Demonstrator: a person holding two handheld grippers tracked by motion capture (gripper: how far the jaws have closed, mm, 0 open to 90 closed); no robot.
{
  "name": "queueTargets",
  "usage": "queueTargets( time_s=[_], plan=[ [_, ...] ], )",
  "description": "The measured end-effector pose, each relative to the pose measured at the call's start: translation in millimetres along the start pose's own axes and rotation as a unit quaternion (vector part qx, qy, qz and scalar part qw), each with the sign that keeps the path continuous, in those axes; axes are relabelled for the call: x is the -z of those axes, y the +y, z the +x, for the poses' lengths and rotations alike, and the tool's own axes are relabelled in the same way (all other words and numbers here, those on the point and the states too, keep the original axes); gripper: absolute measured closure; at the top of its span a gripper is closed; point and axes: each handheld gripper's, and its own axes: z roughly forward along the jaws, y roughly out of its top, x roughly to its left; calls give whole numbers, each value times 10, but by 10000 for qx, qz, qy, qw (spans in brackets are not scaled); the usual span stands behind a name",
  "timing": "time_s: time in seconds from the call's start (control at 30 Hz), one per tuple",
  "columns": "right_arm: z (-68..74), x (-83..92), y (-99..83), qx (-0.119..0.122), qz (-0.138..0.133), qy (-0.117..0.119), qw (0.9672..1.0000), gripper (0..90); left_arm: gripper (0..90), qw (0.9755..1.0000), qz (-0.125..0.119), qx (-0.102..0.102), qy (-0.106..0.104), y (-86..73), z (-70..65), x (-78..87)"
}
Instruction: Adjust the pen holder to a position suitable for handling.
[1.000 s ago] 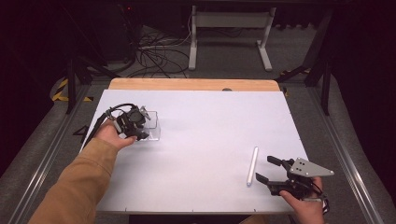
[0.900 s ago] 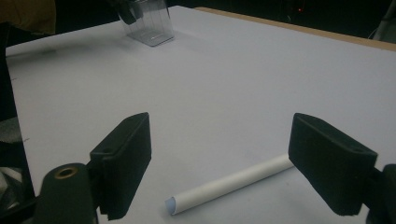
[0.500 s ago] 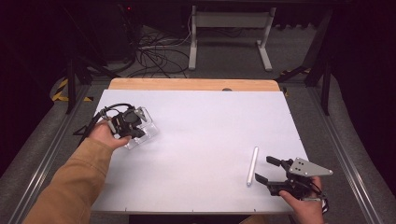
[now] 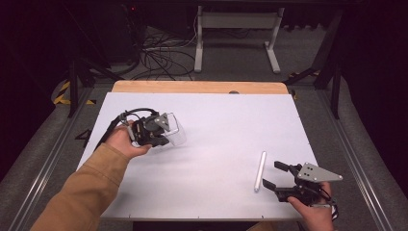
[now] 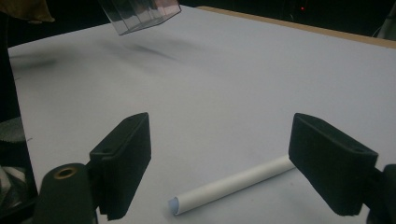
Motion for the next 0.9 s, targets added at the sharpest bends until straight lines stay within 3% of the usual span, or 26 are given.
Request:
queueTargets(
  time_s=[0.17, 0.2, 0.27, 0.4, 0.9],
  plan=[
    [-4, 8, -2, -6, -10, -7, 10000, 218, 878, 9997, -30, -209, -145, 181, -100, -75],
    [-6, 9, -3, -9, -16, -1, 10000, 217, 878, 9992, -8, -337, -206, 257, -134, -121],
    [-6, 10, -4, -16, -17, 4, 10000, 218, 878, 9991, -5, -353, -247, 287, -154, -147],
    [-8, 18, -2, -7, -33, -1, 10000, 217, 878, 9978, 120, -558, -351, 411, -212, -283],
    [-13, 23, -8, -19, -21, -22, 10000, 217, 876, 9954, 291, -661, -621, 579, -301, -519]
  ],
)
